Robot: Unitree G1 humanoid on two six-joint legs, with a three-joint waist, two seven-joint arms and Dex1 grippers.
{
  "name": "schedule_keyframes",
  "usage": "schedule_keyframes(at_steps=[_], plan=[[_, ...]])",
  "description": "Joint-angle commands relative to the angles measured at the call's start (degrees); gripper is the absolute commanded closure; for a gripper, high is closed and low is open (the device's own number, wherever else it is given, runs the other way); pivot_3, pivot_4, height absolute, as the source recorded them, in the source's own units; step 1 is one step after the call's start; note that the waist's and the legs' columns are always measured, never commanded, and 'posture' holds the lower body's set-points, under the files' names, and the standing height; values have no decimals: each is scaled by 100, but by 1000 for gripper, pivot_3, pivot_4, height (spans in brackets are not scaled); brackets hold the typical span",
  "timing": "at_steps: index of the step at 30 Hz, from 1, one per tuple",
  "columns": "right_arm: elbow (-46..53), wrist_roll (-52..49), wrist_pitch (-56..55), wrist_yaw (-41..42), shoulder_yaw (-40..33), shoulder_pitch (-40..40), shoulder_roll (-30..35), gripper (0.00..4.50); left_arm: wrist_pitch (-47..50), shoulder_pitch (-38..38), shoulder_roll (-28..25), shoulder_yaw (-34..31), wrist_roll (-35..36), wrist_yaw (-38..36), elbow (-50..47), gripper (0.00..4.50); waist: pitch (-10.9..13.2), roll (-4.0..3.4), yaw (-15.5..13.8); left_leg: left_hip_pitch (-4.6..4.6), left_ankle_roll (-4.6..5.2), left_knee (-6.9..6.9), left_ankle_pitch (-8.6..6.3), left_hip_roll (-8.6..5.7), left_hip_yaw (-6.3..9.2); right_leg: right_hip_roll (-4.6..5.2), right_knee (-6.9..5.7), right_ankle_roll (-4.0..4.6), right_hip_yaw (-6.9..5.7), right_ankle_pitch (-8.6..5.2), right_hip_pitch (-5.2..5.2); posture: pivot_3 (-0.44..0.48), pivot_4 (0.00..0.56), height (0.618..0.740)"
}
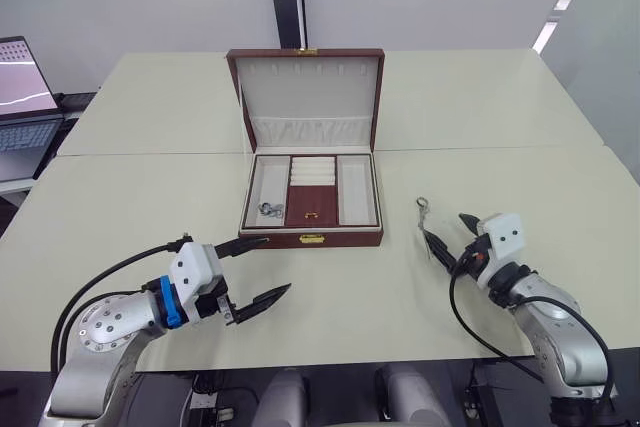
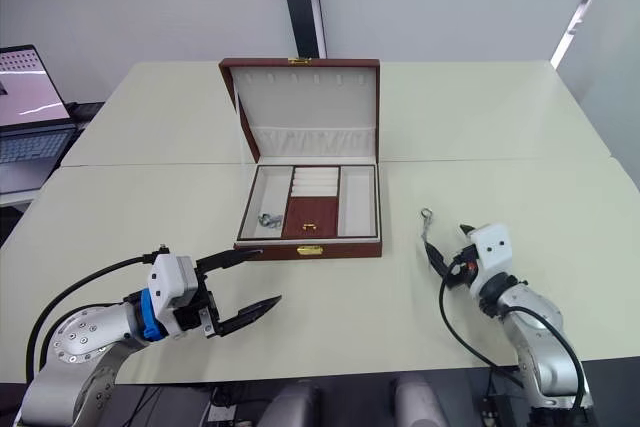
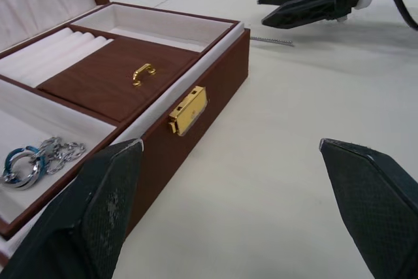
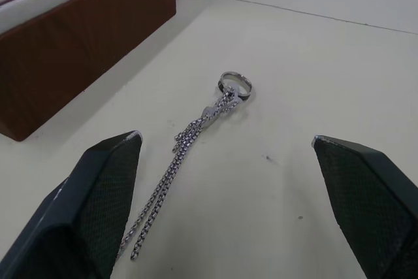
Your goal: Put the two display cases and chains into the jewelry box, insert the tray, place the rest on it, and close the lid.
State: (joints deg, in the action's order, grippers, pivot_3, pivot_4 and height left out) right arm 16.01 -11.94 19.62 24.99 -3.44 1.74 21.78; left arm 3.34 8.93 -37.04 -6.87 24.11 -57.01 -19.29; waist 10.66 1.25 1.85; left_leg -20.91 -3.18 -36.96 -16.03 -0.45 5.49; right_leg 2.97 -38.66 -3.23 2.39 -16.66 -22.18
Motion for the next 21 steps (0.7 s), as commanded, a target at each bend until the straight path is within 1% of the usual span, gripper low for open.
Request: schedule_keyframes(at_steps=[1,6,13,21], plan=[[124,183,105,-224,191,-228,-127,63,88,-202,3,127,53,52,-264,0,0,0,7,0,0,0,0,0,-1,-1,-1,0,0,0,0,0,150,740],[166,375,446,-437,494,-486,-281,63,247,-372,-2,240,79,107,-352,0,0,0,11,0,0,1,0,2,2,-5,-1,0,0,0,-2,0,150,740],[69,566,883,-670,696,-613,-383,63,404,-580,0,304,58,189,-399,0,0,0,3,-1,0,0,0,0,2,-4,-1,0,0,0,-1,0,150,740],[-165,726,1276,-889,725,-823,-505,63,408,-669,37,323,10,231,-359,0,-1,0,12,2,0,-1,0,1,2,-6,-5,0,0,0,-1,0,150,740]])
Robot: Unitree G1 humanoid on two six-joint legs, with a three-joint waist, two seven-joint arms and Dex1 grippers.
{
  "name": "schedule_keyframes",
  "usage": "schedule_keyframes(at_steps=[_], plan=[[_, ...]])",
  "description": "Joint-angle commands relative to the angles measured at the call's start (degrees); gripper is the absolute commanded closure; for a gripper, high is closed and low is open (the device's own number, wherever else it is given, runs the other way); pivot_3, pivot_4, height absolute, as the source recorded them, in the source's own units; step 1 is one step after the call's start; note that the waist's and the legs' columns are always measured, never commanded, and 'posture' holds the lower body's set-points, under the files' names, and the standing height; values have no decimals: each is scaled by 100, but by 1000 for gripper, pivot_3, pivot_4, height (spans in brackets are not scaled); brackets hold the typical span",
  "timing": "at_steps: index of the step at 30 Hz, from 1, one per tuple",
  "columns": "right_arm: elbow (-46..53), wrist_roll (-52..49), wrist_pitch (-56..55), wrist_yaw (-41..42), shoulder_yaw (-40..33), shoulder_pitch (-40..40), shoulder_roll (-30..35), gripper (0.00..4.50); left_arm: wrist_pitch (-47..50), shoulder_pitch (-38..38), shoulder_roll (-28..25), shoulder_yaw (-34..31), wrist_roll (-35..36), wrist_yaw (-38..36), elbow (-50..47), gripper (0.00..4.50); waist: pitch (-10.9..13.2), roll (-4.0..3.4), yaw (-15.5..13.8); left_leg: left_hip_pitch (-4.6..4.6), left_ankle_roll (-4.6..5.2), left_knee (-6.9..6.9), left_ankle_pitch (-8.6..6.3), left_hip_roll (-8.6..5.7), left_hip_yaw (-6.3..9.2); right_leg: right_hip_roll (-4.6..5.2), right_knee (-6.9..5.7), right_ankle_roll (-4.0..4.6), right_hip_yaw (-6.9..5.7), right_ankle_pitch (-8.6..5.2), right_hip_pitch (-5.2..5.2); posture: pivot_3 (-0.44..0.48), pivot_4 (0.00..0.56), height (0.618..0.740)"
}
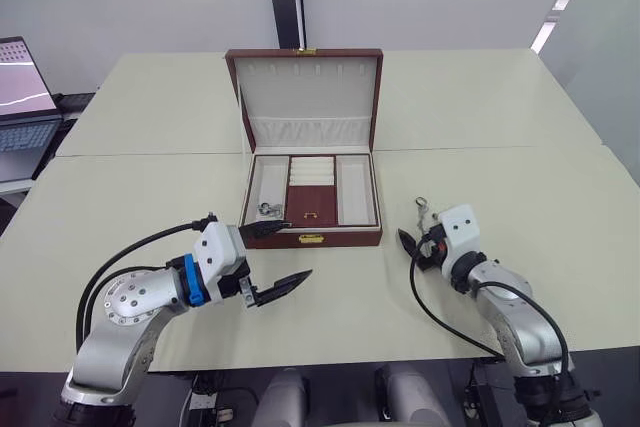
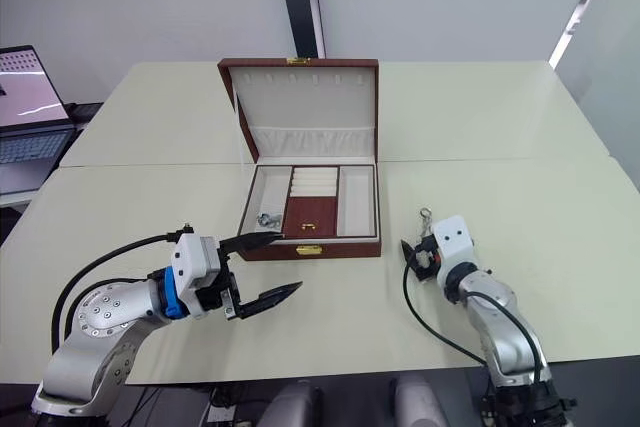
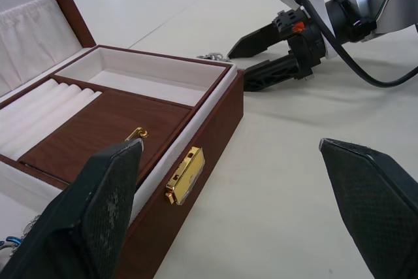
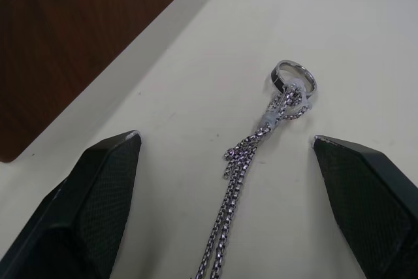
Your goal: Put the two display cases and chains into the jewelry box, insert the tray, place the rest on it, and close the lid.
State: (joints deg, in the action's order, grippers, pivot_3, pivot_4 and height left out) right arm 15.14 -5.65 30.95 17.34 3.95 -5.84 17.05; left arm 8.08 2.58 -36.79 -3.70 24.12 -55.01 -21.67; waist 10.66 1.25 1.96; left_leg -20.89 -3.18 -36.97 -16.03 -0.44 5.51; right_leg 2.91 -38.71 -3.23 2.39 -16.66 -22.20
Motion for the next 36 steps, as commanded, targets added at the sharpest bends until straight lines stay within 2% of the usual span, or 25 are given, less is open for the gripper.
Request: schedule_keyframes(at_steps=[1,3,7,17,26,36], plan=[[-84,84,161,-131,-20,-86,-47,226,-76,-33,13,2,8,33,-116,0,0,0,0,0,0,0,0,0,-1,0,0,0,0,0,0,0,150,740],[-75,76,197,-137,-20,-103,-52,674,-103,-29,16,-6,5,39,-103,0,-1,1,-1,0,0,-1,0,0,-1,0,0,0,1,0,0,0,150,740],[-75,63,308,-201,-57,-114,-52,1964,-186,-22,41,-11,-23,47,-26,0,-1,1,-4,0,0,0,0,-1,0,0,1,0,0,0,0,0,150,740],[-73,-1,479,-231,-146,-91,-31,4415,-383,-11,124,39,-99,46,166,0,-2,2,-7,0,0,0,0,-1,0,0,1,0,-1,0,1,0,150,740],[18,-56,312,-242,-335,-64,-29,4463,-664,12,218,57,-170,-25,435,0,-3,2,-7,-1,0,0,0,-1,0,1,1,0,-1,0,1,0,150,740],[663,-771,-145,322,-698,-48,-41,4463,-796,42,289,96,-142,-55,528,0,-2,0,-1,-2,0,0,0,0,0,1,1,0,0,0,-1,0,150,740]])
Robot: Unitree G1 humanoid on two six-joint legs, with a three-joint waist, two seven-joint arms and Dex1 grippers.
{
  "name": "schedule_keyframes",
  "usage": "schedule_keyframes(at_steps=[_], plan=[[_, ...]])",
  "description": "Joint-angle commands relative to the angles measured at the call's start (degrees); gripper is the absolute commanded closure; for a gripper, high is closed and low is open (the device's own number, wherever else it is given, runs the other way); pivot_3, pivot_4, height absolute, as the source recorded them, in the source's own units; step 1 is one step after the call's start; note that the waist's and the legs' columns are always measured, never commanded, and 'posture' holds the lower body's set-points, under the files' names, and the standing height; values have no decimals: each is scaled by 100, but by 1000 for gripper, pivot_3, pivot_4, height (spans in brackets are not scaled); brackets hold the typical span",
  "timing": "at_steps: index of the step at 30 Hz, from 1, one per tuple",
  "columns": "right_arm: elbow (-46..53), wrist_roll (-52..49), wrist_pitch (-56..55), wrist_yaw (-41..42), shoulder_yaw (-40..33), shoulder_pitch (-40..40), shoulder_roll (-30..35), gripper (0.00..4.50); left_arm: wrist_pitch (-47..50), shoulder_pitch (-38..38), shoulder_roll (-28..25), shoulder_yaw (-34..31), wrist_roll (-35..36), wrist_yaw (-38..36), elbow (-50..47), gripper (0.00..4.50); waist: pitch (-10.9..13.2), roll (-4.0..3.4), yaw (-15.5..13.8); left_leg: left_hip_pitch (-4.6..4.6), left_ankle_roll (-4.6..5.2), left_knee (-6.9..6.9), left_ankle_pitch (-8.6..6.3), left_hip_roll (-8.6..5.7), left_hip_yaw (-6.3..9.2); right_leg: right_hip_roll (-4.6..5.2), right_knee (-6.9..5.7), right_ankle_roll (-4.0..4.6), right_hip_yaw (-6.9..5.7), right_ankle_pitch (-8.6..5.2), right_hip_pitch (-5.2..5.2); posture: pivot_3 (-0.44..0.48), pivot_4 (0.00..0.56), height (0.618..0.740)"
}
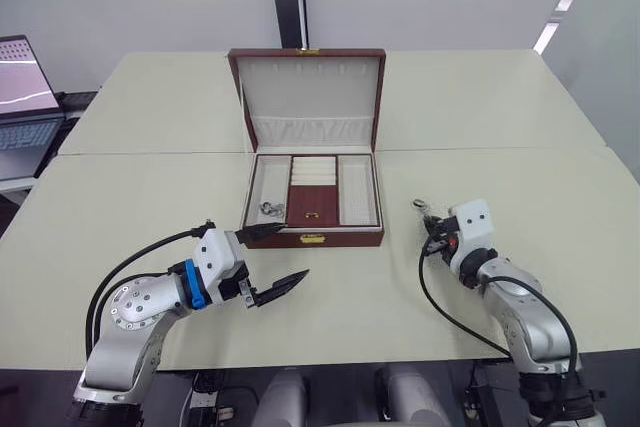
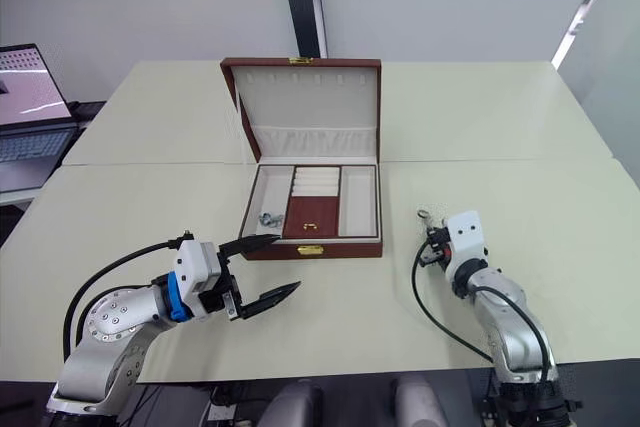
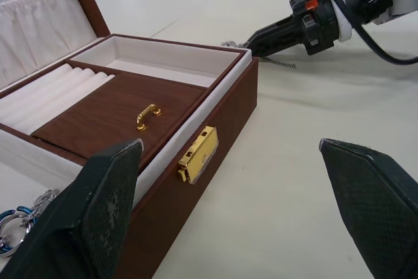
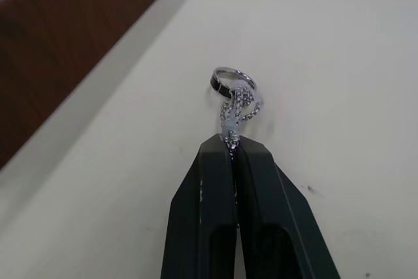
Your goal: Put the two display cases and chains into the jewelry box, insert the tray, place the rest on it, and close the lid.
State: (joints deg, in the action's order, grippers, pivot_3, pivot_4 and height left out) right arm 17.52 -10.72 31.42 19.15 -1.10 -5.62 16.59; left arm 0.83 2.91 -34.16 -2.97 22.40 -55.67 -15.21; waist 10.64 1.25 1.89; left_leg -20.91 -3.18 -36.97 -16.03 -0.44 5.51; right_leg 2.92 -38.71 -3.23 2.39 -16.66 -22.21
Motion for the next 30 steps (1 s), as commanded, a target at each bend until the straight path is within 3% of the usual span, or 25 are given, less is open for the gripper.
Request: schedule_keyframes(at_steps=[1,14,30], plan=[[489,-351,-182,185,-226,-107,6,4463,-42,8,49,32,41,34,-141,0,0,0,8,0,0,0,0,1,0,-1,0,0,0,0,0,0,150,740],[882,-1039,362,324,-156,-1069,9,4463,243,360,264,-238,158,661,-444,0,1,-1,5,0,0,0,0,1,5,0,-2,0,-1,0,-2,0,150,740],[473,-1298,710,674,468,-2055,-116,4463,485,1717,655,-977,323,1725,-1443,0,1,-1,3,-2,0,1,0,1,13,3,2,0,1,0,-3,0,150,740]])
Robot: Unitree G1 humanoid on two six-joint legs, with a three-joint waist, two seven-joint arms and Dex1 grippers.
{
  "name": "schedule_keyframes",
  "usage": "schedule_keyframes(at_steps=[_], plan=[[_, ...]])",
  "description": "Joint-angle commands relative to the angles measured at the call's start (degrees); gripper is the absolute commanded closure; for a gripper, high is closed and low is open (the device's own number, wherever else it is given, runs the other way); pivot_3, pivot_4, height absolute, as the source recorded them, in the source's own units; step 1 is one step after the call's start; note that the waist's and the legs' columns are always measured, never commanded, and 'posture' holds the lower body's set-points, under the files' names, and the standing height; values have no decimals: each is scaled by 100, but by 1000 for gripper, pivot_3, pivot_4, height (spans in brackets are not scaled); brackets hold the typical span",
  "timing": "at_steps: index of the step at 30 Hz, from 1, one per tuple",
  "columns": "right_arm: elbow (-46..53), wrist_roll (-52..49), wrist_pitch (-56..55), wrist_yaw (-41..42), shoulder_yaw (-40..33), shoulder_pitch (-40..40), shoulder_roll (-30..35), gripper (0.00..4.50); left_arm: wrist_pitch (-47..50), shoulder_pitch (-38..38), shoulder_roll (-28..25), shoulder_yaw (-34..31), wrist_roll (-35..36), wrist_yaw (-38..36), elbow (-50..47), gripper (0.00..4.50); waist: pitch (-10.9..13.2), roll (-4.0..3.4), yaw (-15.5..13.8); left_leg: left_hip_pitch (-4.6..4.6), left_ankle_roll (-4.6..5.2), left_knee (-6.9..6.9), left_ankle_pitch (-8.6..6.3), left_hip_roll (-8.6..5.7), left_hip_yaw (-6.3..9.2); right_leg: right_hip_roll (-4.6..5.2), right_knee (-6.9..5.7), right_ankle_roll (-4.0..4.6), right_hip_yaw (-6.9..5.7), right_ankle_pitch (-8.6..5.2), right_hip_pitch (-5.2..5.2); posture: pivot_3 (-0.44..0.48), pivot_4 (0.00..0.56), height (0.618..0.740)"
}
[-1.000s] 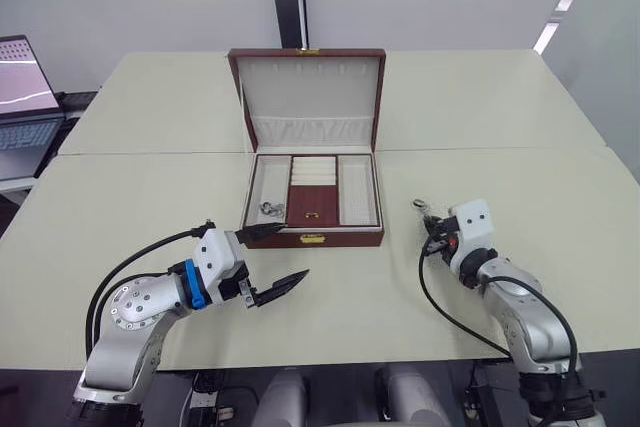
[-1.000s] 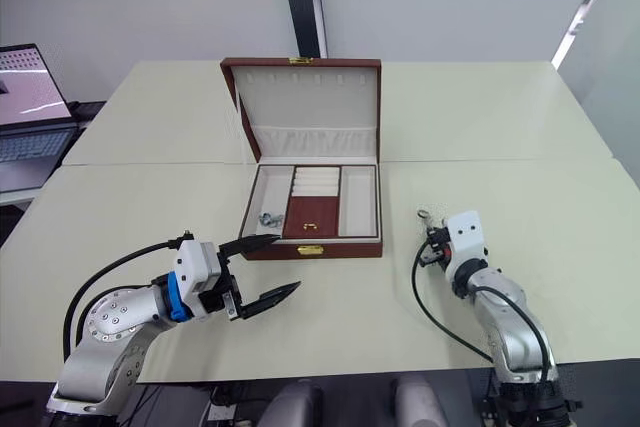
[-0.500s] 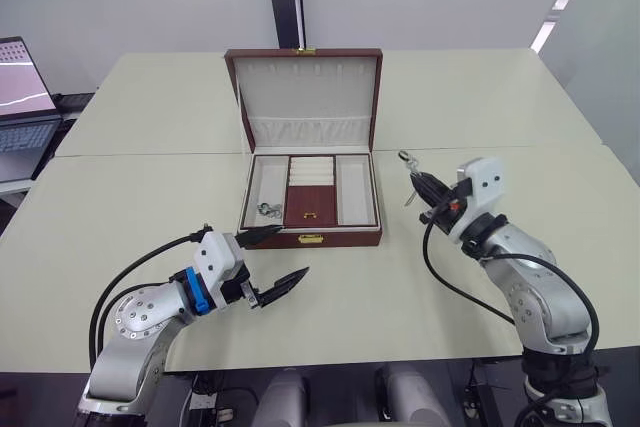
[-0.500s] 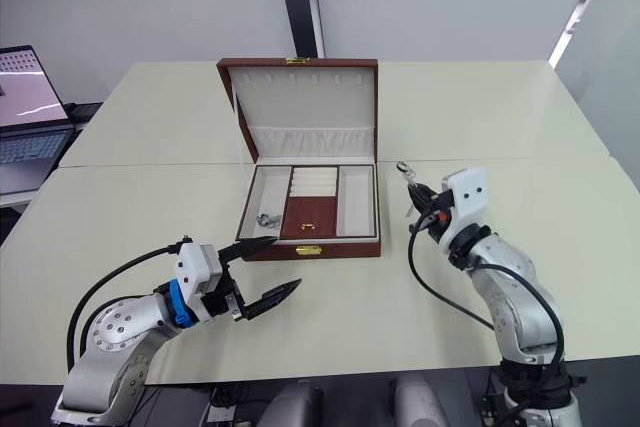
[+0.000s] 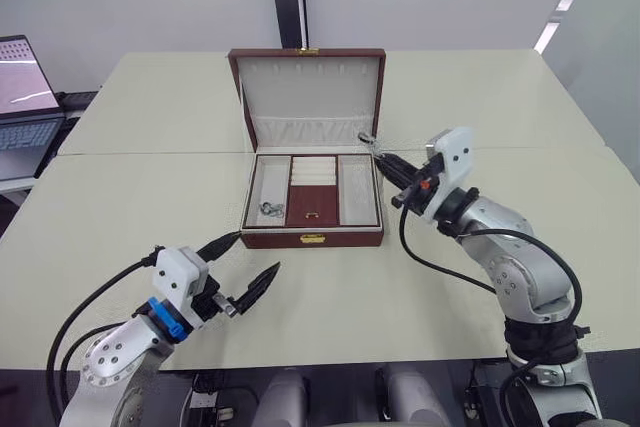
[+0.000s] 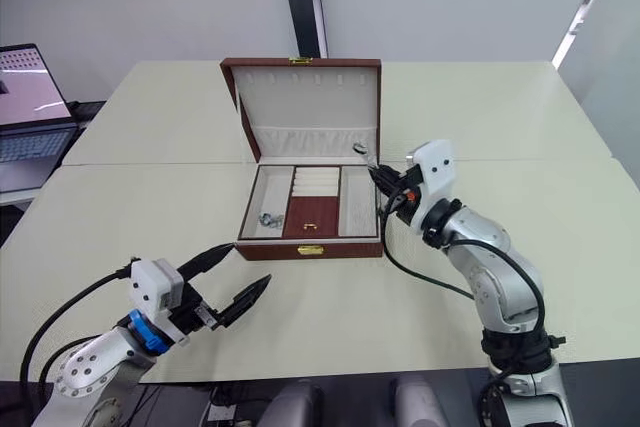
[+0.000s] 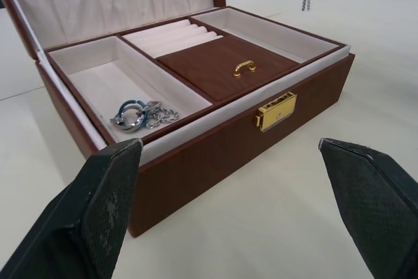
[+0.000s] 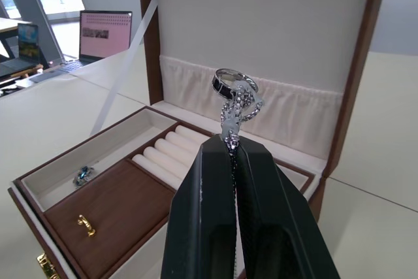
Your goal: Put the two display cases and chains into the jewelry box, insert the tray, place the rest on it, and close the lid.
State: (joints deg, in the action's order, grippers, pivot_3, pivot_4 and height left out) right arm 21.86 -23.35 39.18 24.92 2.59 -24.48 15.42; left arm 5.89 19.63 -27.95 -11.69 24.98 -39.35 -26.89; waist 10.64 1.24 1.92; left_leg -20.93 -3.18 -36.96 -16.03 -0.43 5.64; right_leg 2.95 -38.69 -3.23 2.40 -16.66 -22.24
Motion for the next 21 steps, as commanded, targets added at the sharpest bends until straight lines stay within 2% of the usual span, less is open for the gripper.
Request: schedule_keyframes(at_steps=[1,11,18,19,21], plan=[[-3,-34,-75,130,152,-184,-12,4463,-21,62,47,-108,56,123,-298,0,0,0,0,0,0,0,0,-1,-3,0,0,0,-1,0,0,0,150,740],[-471,141,-339,278,485,-260,-113,4463,-72,189,105,-67,-22,334,-446,0,0,0,0,0,0,0,0,-1,-9,-1,0,0,-1,0,0,0,150,740],[-616,190,-459,256,458,-170,-168,4463,-113,251,118,-44,-61,389,-482,0,0,0,0,0,0,0,0,-1,-9,-1,1,0,-2,0,0,0,150,740],[-648,199,-477,218,420,-167,-176,4071,-116,239,119,-38,-64,390,-471,0,0,0,0,0,0,0,0,-1,-9,-1,1,0,-1,0,0,0,150,740],[-688,189,-496,166,341,-174,-189,3728,-117,202,113,-32,-71,385,-439,0,0,0,1,0,0,0,0,-1,-9,-1,1,0,-2,0,0,0,150,740]])
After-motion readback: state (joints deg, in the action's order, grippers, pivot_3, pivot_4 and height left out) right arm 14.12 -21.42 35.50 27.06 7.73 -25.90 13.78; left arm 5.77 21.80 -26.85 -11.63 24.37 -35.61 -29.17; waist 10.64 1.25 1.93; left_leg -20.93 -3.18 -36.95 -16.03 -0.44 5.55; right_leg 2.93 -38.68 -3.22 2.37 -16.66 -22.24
